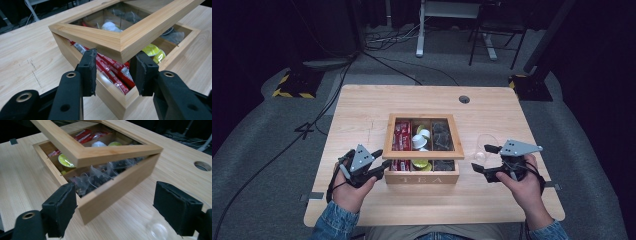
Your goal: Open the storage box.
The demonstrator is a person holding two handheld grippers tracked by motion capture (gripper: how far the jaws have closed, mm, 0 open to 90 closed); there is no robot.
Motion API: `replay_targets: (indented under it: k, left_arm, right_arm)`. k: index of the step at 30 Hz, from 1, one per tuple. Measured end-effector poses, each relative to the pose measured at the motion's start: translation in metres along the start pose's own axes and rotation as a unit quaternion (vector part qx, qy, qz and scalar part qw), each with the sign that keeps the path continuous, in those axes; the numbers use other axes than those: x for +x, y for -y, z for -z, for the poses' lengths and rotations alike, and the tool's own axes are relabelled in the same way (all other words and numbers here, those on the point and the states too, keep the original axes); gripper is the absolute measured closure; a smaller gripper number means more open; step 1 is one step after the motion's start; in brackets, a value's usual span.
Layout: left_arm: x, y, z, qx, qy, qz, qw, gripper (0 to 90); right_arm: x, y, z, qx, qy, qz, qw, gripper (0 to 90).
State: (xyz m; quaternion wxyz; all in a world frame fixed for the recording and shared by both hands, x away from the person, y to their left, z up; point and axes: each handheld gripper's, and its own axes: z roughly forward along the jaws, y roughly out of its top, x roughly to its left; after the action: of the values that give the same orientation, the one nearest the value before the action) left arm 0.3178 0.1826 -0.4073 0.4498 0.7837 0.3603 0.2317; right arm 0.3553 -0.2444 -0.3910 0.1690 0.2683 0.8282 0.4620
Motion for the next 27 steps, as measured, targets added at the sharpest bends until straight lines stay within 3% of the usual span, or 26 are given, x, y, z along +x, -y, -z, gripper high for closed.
replay_targets:
  k: [8, 13, 19, 27]
  left_arm:
    - [0.005, -0.007, -0.002, -0.008, -0.002, -0.002, 1.0000, 57.5]
    - [0.007, -0.010, -0.003, -0.011, -0.005, -0.005, 0.9999, 57.4]
    - [0.009, -0.012, -0.005, -0.015, -0.007, -0.004, 0.9999, 56.8]
    - [0.010, -0.013, -0.005, -0.015, -0.006, -0.005, 0.9999, 56.2]
  right_arm:
    - [0.011, -0.012, -0.024, 0.008, -0.010, 0.029, 0.9995, 15.9]
    - [0.013, -0.021, -0.041, -0.007, 0.005, 0.043, 0.9990, 22.3]
    - [0.015, -0.028, -0.049, -0.007, 0.019, 0.067, 0.9975, 26.3]
    - [0.012, -0.030, -0.052, -0.021, 0.020, 0.061, 0.9977, 32.7]
